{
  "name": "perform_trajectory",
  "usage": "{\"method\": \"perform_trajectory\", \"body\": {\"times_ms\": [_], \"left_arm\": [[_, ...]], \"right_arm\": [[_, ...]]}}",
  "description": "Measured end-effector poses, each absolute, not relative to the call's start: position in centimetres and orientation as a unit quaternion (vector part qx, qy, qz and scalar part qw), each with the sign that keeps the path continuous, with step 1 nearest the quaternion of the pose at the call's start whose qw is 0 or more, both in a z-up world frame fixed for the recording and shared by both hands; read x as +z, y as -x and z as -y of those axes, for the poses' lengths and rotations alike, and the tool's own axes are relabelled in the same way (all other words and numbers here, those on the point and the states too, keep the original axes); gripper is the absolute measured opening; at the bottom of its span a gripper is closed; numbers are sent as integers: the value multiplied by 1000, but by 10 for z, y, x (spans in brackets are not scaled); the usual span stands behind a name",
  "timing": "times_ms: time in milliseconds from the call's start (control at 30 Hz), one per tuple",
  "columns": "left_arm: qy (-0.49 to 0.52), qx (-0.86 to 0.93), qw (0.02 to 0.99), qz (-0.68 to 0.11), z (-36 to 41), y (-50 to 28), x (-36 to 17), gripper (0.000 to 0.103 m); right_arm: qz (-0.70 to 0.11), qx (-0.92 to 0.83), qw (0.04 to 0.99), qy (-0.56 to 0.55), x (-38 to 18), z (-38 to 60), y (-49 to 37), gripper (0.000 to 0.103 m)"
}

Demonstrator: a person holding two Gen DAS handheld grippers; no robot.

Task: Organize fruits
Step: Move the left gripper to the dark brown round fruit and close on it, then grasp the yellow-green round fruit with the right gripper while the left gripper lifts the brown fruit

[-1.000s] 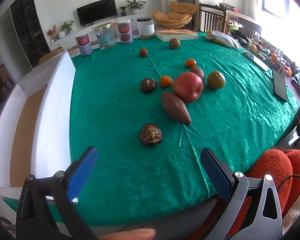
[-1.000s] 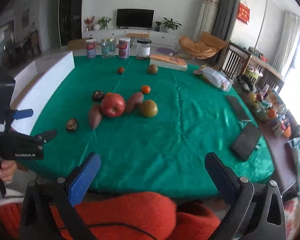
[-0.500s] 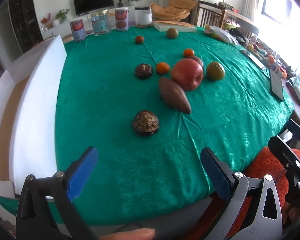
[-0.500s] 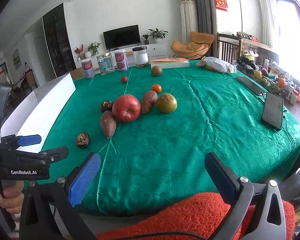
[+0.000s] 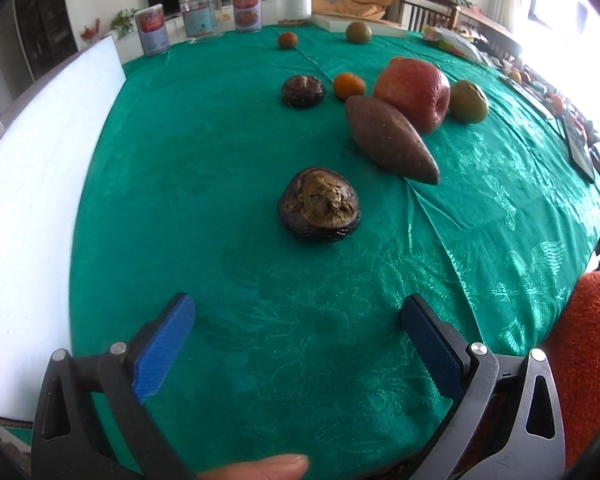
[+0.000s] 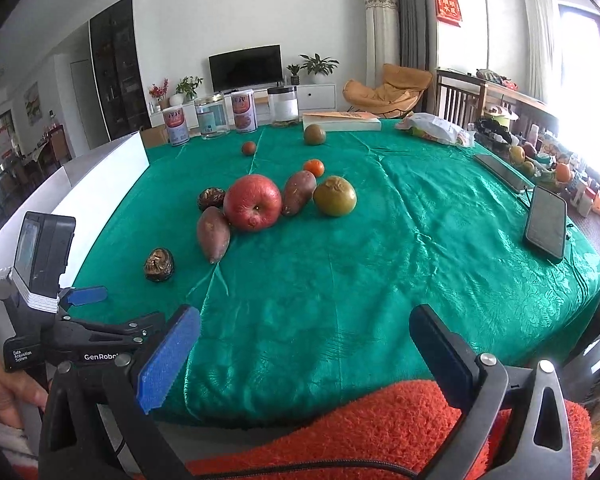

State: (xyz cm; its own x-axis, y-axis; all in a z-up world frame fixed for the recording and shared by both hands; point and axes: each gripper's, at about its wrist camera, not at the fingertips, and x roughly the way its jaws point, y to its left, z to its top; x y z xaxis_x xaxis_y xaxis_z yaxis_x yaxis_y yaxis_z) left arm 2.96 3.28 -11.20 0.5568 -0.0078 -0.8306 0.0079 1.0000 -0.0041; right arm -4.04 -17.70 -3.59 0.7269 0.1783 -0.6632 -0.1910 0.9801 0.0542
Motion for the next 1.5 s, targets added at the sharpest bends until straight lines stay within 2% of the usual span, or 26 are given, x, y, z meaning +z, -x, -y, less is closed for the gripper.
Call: {"method": "perform_trajectory", "body": {"times_ms": [667, 767, 967, 1200, 1233, 1267, 1333, 1400, 1500], "left_arm": [[7, -3, 892, -452, -36, -32, -113, 103], [3, -22, 879, -476, -39, -38, -110, 103], [97, -65, 873, -474, -82, -47, -93, 102], [14, -98, 881, -462, -41, -67, -86, 100], [9, -98, 881, -463, -37, -71, -88, 95], [8, -99, 879, -466, -35, -74, -91, 83], [7, -99, 873, -477, -33, -79, -96, 70], [4, -93, 876, -474, -36, -78, -99, 69], [3, -83, 883, -462, -43, -76, -99, 48]], "right_arm": [[-374, 102, 922, 3, -43, 178, 35, 103], [-375, 102, 922, 6, -43, 177, 36, 103], [-378, 107, 920, 1, -45, 179, 36, 103], [-384, 107, 917, -8, -46, 181, 34, 103], [-383, 107, 917, -9, -46, 182, 34, 103], [-383, 107, 918, -10, -46, 182, 35, 103], [-384, 107, 917, -14, -46, 184, 35, 103], [-388, 110, 915, -26, -48, 187, 33, 103], [-410, 123, 902, -59, -52, 196, 25, 103]]}}
